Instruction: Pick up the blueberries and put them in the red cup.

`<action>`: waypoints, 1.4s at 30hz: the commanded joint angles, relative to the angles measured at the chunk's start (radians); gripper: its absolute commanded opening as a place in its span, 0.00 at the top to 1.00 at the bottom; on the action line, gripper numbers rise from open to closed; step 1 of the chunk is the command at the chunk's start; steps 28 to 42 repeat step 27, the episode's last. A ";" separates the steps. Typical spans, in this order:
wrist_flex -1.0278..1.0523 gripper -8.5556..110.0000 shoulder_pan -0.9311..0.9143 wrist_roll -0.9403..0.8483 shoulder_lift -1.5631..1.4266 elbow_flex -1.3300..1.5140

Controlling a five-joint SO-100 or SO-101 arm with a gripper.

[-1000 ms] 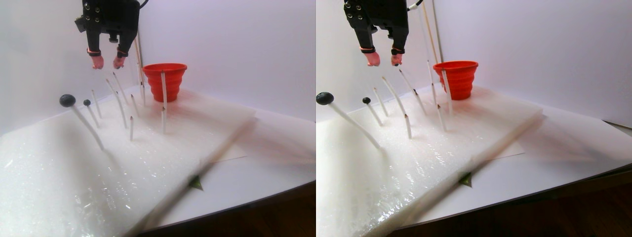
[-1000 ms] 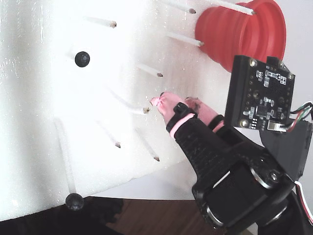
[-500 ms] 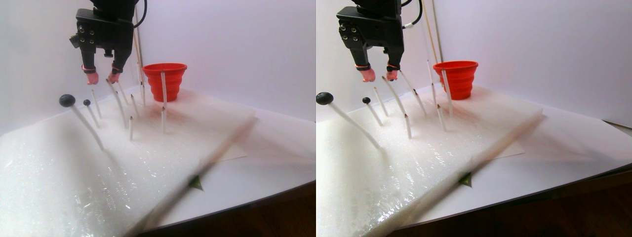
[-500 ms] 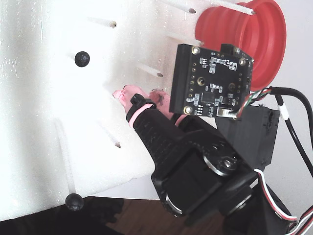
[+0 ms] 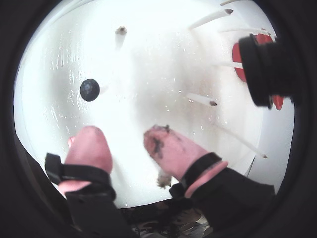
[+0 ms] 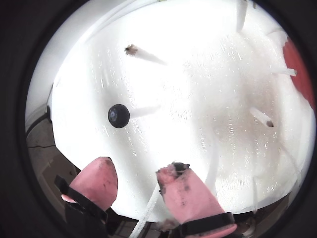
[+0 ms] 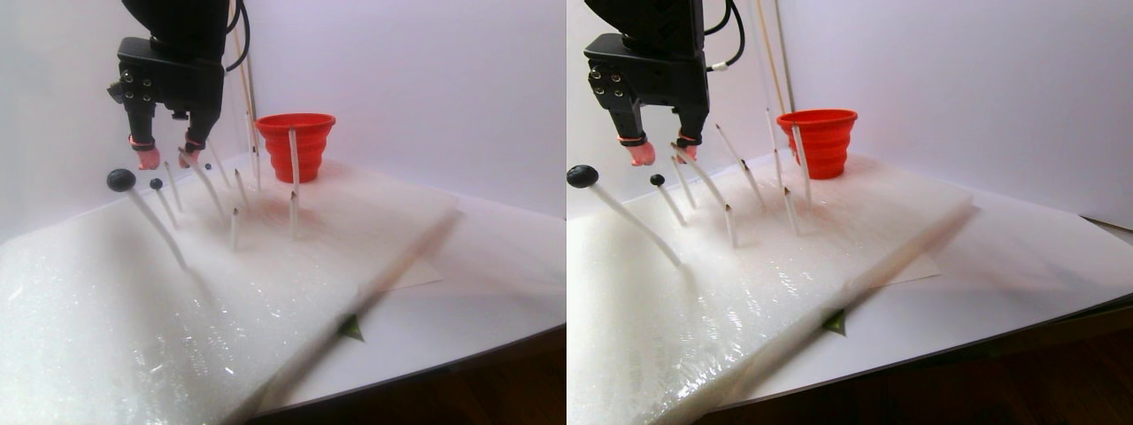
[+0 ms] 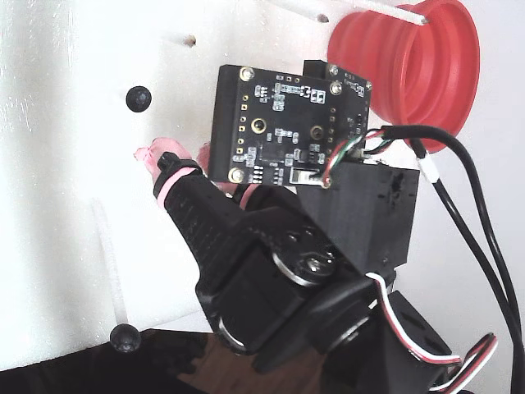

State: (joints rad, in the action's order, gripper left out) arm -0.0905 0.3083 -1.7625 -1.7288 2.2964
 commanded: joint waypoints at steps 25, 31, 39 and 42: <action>-0.183 0.79 0.081 -0.018 0.204 -0.158; -0.198 0.79 0.081 -0.020 0.219 -0.161; -0.198 0.79 0.081 -0.020 0.219 -0.161; -0.198 0.79 0.081 -0.020 0.219 -0.161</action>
